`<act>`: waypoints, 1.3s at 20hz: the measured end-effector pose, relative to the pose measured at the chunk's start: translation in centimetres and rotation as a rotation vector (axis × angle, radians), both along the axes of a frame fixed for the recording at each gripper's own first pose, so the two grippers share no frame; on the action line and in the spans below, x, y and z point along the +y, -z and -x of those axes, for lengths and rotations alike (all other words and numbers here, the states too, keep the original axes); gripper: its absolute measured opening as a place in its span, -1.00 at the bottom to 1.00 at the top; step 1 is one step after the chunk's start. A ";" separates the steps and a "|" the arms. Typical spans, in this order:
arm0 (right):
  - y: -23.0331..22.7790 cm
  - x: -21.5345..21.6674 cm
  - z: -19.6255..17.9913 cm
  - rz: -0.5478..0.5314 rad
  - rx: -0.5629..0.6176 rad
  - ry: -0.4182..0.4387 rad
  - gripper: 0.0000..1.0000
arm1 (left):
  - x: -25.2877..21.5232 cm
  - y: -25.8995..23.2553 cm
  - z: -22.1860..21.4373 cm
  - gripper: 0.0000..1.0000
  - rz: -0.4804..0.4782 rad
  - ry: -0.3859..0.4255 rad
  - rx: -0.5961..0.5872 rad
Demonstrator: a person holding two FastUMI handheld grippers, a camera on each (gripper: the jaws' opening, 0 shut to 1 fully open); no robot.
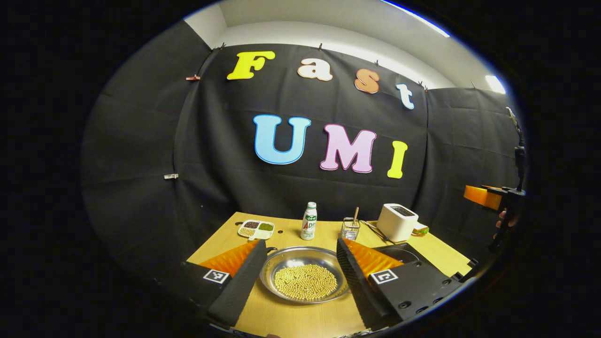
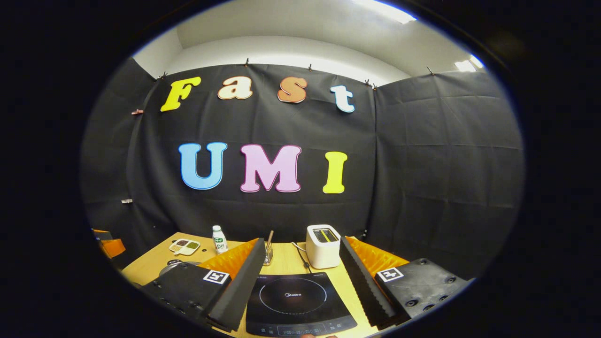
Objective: First push the handle of the pot to place it horizontally, then grasp the pot with both hands and set it on the induction cooktop.
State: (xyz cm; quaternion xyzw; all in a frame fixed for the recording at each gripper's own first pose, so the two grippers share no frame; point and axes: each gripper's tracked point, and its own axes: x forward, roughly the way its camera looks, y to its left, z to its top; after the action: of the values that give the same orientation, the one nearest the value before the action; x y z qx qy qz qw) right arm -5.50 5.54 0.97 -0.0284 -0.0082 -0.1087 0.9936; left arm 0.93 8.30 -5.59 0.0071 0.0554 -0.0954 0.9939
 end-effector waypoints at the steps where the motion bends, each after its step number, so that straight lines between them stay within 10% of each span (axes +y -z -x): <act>1: 0.1 0.1 0.0 0.001 0.009 0.003 0.97 | 0.1 0.5 0.2 0.87 0.000 0.007 0.008; 12: 2.0 -0.5 -1.0 0.007 0.044 -0.033 0.94 | -2.4 2.4 0.2 0.54 -0.104 0.051 0.051; 21: 4.1 -2.1 -4.2 -0.055 0.089 -0.129 0.95 | -7.4 8.6 -0.6 -0.80 -0.194 0.100 0.263; 26: 5.0 -2.9 -5.2 -0.073 0.127 -0.159 0.95 | -9.2 15.0 0.5 -0.90 -0.221 0.154 0.483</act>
State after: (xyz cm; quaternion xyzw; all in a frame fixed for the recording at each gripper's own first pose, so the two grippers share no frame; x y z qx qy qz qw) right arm -0.33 2.63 -3.99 0.0019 0.0567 -0.0276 0.9980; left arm 0.43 -0.87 -20.57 0.0966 0.3003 -0.1631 0.9348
